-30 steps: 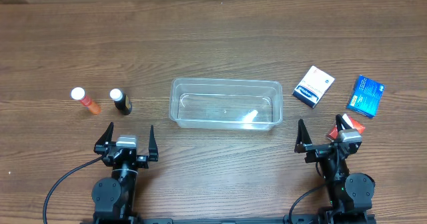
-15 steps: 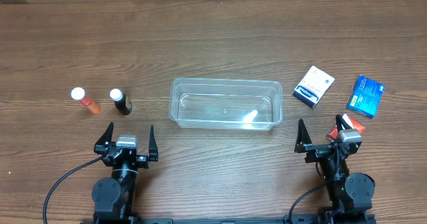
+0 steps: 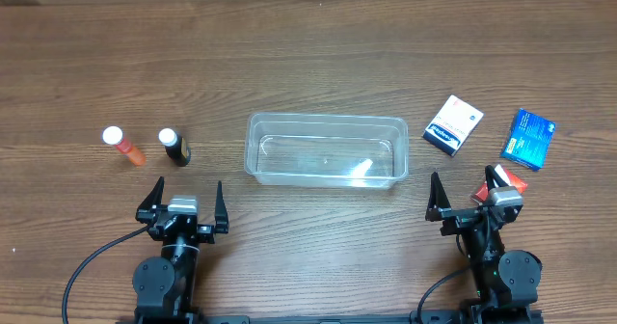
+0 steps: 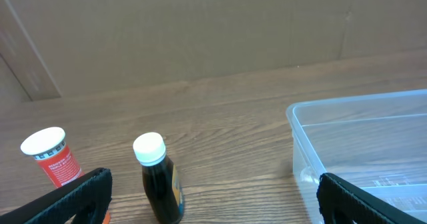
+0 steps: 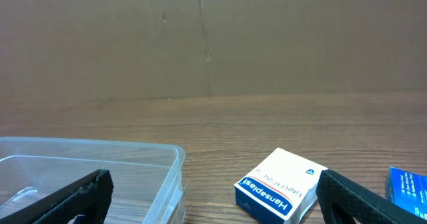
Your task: Pack container
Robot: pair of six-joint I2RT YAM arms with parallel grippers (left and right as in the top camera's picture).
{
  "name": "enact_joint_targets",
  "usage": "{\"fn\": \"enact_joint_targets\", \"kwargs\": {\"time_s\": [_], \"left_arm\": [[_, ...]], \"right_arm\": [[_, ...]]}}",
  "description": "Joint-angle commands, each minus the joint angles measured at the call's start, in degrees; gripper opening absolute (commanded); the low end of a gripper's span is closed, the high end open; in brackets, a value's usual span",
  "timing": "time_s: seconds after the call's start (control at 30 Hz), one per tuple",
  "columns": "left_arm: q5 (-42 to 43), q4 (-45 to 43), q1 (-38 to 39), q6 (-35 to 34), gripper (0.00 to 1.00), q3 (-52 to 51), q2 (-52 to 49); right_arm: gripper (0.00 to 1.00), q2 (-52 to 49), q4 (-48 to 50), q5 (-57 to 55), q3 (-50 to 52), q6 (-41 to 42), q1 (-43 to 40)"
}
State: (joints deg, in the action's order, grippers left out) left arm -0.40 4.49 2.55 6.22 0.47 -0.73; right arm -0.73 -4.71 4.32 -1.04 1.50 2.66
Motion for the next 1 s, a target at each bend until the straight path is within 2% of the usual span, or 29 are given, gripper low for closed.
{"fn": "enact_joint_targets", "kwargs": {"time_s": [0.0,0.3,0.37,0.43,0.6,0.87,0.97], "left_arm": [[0.9,-0.1,0.2,1.0,1.0,-0.2,0.5],[1.6,-0.7,0.2,0.7,1.0,-0.2,0.5],[1.5,-0.4,0.2,-5.0,1.0,0.5,0.5],[1.5,3.8,0.2,-9.7,1.0,3.6,0.5],[1.6,10.4,0.2,-13.7,1.0,15.9,-2.4],[1.3,29.8,0.2,-15.5,1.0,43.0,-28.8],[2.0,39.5,0.2,-15.5,1.0,54.9,-41.2]], "right_arm": [[1.0,0.6,0.3,0.4,0.6,0.2,0.2],[1.0,0.5,0.3,0.9,0.5,3.3,0.2],[1.0,0.5,-3.5,0.9,-1.5,3.3,0.2],[1.0,-0.2,-7.9,0.7,-4.7,3.5,0.2],[1.0,-7.8,-14.5,0.7,-15.6,9.3,0.2],[1.0,-34.9,-32.5,1.8,-43.1,9.2,0.2],[1.0,-47.3,-43.0,1.8,-54.8,9.2,0.2]]}}
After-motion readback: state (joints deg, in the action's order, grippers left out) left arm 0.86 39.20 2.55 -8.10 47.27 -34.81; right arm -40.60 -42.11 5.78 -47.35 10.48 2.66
